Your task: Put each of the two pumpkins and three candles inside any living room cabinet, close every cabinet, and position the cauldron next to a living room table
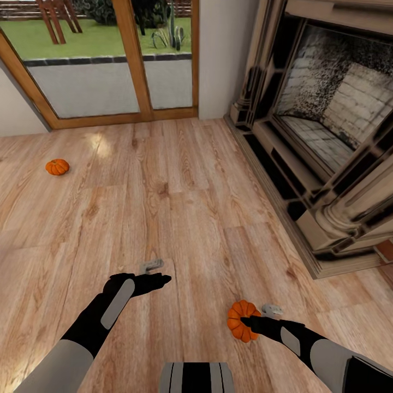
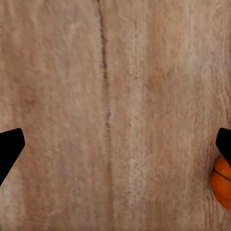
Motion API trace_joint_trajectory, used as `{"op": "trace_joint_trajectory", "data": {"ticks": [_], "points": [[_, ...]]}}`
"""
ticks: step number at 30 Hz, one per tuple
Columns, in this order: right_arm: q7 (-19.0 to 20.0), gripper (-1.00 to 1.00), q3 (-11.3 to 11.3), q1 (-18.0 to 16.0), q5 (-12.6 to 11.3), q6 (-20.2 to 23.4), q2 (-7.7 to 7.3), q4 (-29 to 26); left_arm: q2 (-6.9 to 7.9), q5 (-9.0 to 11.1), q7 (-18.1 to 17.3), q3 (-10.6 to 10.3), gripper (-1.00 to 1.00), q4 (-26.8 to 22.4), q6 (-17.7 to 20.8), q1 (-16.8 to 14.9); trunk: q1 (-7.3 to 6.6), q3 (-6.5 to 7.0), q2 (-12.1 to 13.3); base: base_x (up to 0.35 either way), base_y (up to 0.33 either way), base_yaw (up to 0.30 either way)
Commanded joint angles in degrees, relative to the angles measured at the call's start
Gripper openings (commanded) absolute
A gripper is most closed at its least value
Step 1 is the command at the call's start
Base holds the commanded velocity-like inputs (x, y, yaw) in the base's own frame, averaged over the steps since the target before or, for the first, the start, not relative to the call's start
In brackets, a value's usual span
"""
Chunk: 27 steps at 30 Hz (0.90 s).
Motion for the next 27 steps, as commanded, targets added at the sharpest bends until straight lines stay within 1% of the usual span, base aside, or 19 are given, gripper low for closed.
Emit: {"op": "trace_joint_trajectory", "data": {"ticks": [1,27], "points": [[-1.41,-1.0,2.66,0.0,-0.18,0.2,-0.05,0.16,0.06,0.6,0.55,-0.17,1.0,-0.08,0.08,-0.03,0.01,-0.05,0.0,0.0,0.0,0.0],[-1.41,-1.0,2.66,0.0,-0.18,0.26,-0.05,0.16,0.06,0.6,0.73,-0.17,1.0,-0.08,0.05,-0.03,0.01,-0.05,0.0,0.0,0.0,0.0]]}}
